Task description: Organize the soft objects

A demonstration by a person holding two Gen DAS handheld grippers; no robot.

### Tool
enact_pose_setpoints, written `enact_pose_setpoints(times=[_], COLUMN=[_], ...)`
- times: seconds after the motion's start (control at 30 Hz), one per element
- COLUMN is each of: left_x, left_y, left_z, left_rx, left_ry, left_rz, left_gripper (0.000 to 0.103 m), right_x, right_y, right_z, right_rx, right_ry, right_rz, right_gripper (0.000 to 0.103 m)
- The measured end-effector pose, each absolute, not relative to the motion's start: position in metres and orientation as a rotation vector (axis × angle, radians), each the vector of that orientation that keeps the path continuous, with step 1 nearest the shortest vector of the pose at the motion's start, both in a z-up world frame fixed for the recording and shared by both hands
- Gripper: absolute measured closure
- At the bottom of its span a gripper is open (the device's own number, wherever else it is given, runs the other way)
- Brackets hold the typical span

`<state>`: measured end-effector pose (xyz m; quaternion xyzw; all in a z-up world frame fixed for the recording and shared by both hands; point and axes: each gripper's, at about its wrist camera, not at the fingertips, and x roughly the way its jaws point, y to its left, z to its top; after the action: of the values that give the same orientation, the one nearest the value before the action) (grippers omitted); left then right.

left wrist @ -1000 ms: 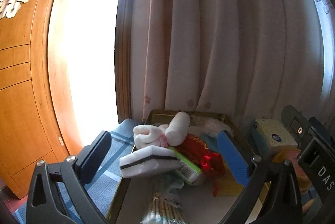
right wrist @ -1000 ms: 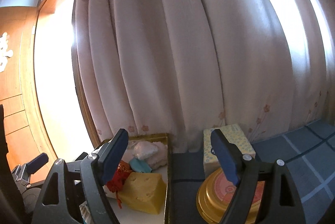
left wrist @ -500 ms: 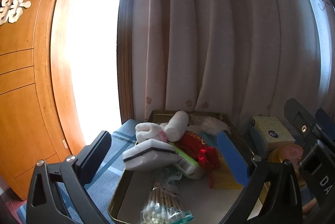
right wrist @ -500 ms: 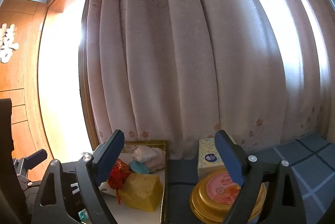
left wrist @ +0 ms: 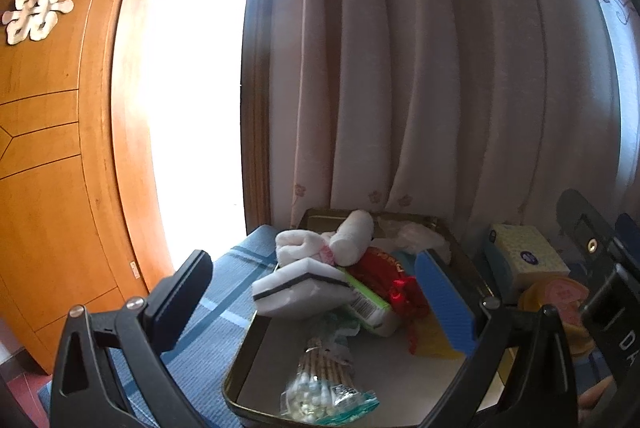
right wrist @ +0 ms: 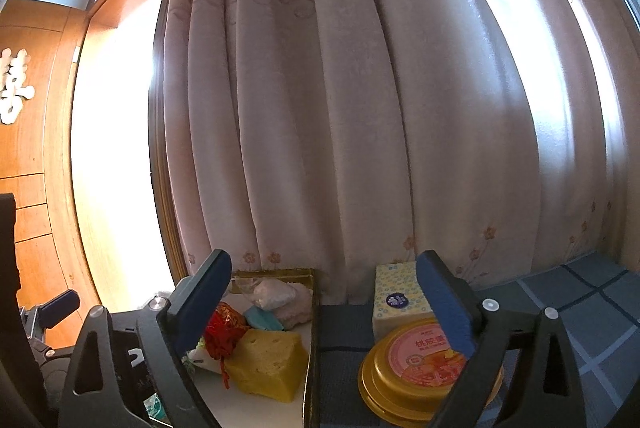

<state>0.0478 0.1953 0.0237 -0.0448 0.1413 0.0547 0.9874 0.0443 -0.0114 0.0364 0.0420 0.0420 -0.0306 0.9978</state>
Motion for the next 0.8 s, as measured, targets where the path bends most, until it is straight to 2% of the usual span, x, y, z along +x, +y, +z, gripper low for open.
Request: enact_pose_setpoints(times=[0.8], left_x=[0.035], left_y=[0.196], left_z=[0.028], left_rx=[-0.056], left_ry=[0.229], left_rz=[0.089], left_gripper=[0.000], right_x=[0.036], right_y=[-0.014], right_z=[0.037], right_rx=[0.086], right_ry=[0.044], right_rz=[-0.068], right_gripper=[0.006])
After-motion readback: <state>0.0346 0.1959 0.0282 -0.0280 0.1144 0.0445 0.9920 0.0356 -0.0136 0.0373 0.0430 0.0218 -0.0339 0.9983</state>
